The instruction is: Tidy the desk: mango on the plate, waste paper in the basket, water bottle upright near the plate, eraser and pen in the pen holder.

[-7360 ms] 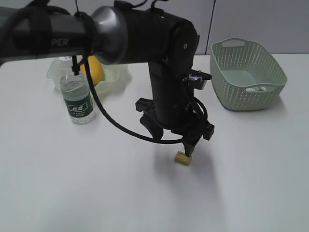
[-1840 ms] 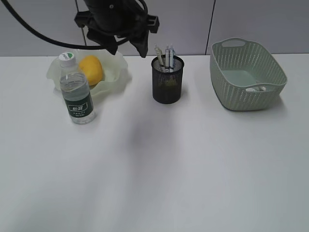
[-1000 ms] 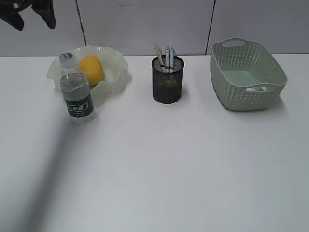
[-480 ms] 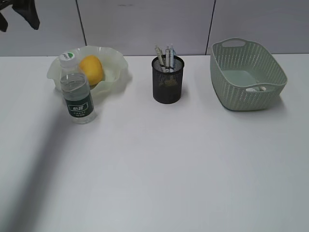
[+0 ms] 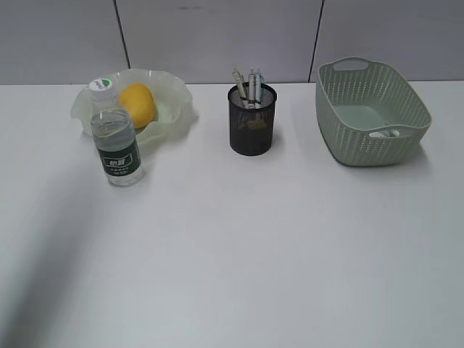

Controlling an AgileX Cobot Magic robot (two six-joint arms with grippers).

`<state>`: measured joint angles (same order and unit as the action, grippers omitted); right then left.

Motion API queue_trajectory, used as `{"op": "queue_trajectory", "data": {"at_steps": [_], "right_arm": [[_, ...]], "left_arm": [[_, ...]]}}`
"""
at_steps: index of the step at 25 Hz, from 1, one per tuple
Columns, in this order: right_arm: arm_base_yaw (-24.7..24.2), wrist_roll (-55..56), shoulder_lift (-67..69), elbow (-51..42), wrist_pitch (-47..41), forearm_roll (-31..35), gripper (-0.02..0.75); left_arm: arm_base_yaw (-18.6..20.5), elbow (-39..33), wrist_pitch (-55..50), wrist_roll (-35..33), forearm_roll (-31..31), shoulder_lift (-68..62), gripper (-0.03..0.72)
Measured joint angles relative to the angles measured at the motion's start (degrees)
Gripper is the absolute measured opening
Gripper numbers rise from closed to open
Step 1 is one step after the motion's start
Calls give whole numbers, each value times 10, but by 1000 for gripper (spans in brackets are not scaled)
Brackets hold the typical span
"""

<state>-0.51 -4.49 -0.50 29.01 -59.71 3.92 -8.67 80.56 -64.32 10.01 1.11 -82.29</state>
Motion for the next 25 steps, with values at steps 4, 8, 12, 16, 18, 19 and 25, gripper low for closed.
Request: {"op": "queue_trajectory", "data": {"at_steps": [4,8,12,16,18,19,25], "right_arm": [[0,0,0,0,0,0,445],[0,0,0,0,0,0,445],[0,0,0,0,0,0,445],[0,0,0,0,0,0,445],[0,0,0,0,0,0,445],[0,0,0,0,0,0,445],[0,0,0,0,0,0,445]], "left_arm": [[0,-149,35,0,-1,135,515],[0,-258,60,0,-1,265,508],[0,-345,86,0,0,416,506],[0,-408,92,0,0,532,507],[0,-428,91,0,0,582,507],[0,-436,91,0,0,607,507],[0,-473,71,-48,-6,711,507]]}}
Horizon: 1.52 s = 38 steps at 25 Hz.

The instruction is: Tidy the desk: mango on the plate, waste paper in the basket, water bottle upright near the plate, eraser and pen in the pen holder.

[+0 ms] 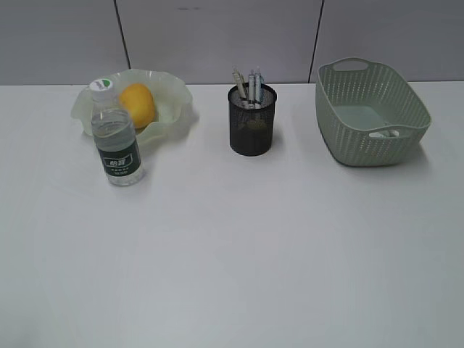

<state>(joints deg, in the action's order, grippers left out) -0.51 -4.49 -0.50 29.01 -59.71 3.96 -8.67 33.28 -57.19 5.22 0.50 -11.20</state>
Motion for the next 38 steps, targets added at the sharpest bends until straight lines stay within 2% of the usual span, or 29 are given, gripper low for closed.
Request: {"op": "queue_trajectory", "data": {"at_steps": [3,10,24,27,30,32,35,38], "right_arm": [[0,0,0,0,0,0,445],[0,0,0,0,0,-1,445],[0,0,0,0,0,0,445],[0,0,0,0,0,0,445],[0,0,0,0,0,0,445],[0,0,0,0,0,0,445],[0,0,0,0,0,0,445],[0,0,0,0,0,0,445]], "left_arm": [[0,-13,-16,-30,2,40,506],[0,-31,-36,-38,2,112,498],[0,-32,-40,-38,1,117,463],[0,-32,-40,-38,1,117,503],[0,-32,-40,-37,2,117,614],[0,-32,-40,-37,2,117,661],[0,-32,-40,-36,2,117,663],[0,-32,-40,-36,2,117,629]]}}
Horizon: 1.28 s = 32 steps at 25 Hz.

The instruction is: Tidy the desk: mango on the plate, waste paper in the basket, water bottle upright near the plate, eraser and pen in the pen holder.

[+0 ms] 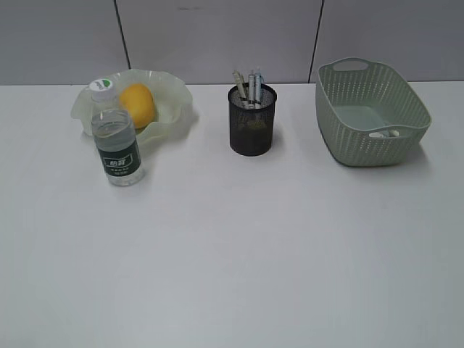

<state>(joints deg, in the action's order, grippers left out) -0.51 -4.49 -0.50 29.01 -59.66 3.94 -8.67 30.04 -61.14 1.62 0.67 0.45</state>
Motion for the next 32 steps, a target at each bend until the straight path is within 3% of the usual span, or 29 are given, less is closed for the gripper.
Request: {"op": "queue_trajectory", "data": {"at_steps": [7,19,32], "right_arm": [[0,0,0,0,0,0,445],[0,0,0,0,0,0,445],[0,0,0,0,0,0,445]], "left_arm": [[6,0,0,0,-1,0,472],[51,0,0,0,-10,0,259],[51,0,0,0,-15,0,229]]}}
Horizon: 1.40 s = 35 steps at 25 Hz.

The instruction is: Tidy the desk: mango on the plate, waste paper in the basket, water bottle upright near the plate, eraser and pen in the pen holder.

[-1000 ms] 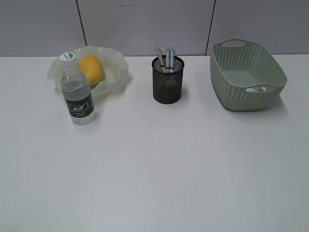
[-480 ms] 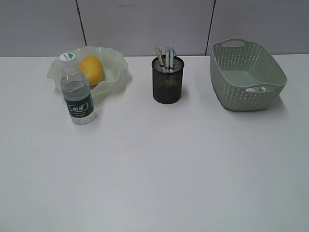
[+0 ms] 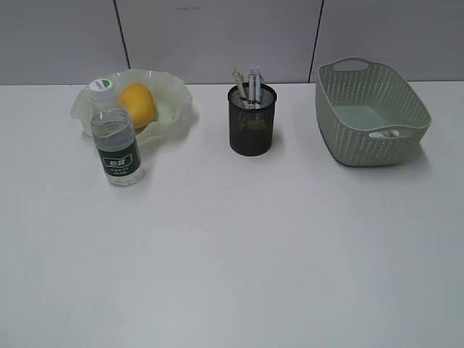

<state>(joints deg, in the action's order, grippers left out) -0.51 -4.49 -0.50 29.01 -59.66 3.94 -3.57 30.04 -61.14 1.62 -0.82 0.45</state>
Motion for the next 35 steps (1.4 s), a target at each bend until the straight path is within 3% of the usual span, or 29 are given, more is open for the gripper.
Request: {"op": "queue_trajectory", "data": {"at_steps": [16,19,22,24,35], "right_arm": [[0,0,0,0,0,0,445],[0,0,0,0,0,0,445],[0,0,0,0,0,0,445],[0,0,0,0,0,0,445],[0,0,0,0,0,0,445]], "left_arm": [[0,0,0,0,0,0,232],[0,0,0,0,0,0,323],[0,0,0,0,0,0,566],[0,0,0,0,0,0,638],[0,0,0,0,0,0,672]]}}
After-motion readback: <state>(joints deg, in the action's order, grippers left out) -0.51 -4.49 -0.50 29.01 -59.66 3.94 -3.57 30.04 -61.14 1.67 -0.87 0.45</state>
